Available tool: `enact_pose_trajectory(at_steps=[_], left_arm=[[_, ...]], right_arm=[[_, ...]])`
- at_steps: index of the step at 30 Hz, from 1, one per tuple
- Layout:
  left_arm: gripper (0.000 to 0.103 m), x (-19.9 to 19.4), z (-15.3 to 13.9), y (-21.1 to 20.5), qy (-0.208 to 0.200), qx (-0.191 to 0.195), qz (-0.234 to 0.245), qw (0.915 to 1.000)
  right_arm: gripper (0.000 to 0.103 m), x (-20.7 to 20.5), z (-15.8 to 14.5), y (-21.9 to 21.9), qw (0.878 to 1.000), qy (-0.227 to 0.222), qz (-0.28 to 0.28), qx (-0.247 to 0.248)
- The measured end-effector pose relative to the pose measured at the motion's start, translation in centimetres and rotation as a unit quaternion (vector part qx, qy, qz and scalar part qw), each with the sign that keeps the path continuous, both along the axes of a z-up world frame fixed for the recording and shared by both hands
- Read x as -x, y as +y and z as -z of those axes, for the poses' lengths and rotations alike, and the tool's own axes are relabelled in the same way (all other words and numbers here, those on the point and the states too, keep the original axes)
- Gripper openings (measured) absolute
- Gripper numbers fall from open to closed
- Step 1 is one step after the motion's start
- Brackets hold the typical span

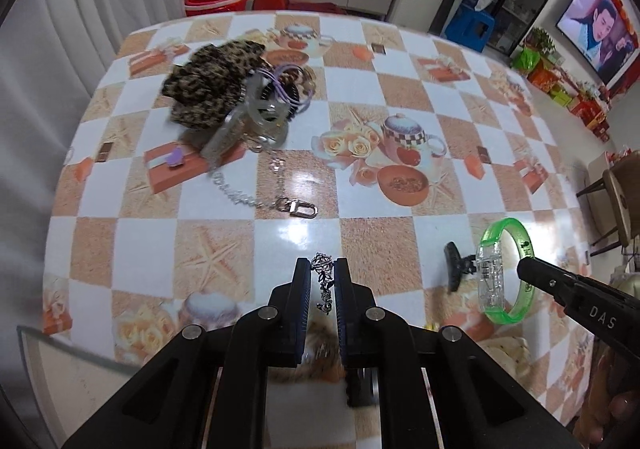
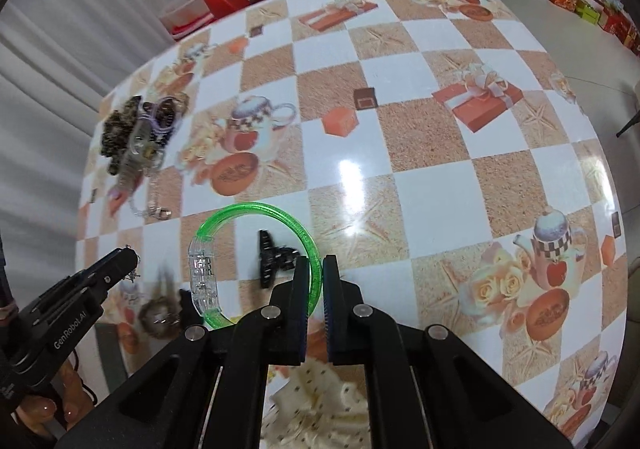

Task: Organize jewelry
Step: 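Carry both items to the tray while the right tool releases the green bangle inside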

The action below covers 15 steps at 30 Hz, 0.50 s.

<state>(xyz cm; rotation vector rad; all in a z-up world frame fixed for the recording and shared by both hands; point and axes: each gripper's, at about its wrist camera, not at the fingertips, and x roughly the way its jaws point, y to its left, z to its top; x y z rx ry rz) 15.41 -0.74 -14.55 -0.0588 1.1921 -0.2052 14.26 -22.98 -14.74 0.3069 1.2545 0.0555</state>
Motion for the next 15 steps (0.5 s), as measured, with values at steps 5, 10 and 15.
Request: enact_pose_trajectory(at_steps=[5,10,15], left_arm=[[0.017,2.3,-2.3,2.3,-0.016,0.004,-0.019,0.9997],[0.017,4.8,-3.8,6.2,-0.023,0.006,-0.052,0.9984],[0.017,8.0,-4.2,11.3,-0.018,-0.010,-0.099,0.9949]], right_arm=[[0.007,1.1,-1.5,1.6,1.000,-0.005,-0.020,-0.010],[0.007,2.0,-2.7,5.2,0.998,-0.002,-0.056,-0.024],[0.007,2.8,-3.7,10.6,0.994,0.000,-0.103,-0.037]])
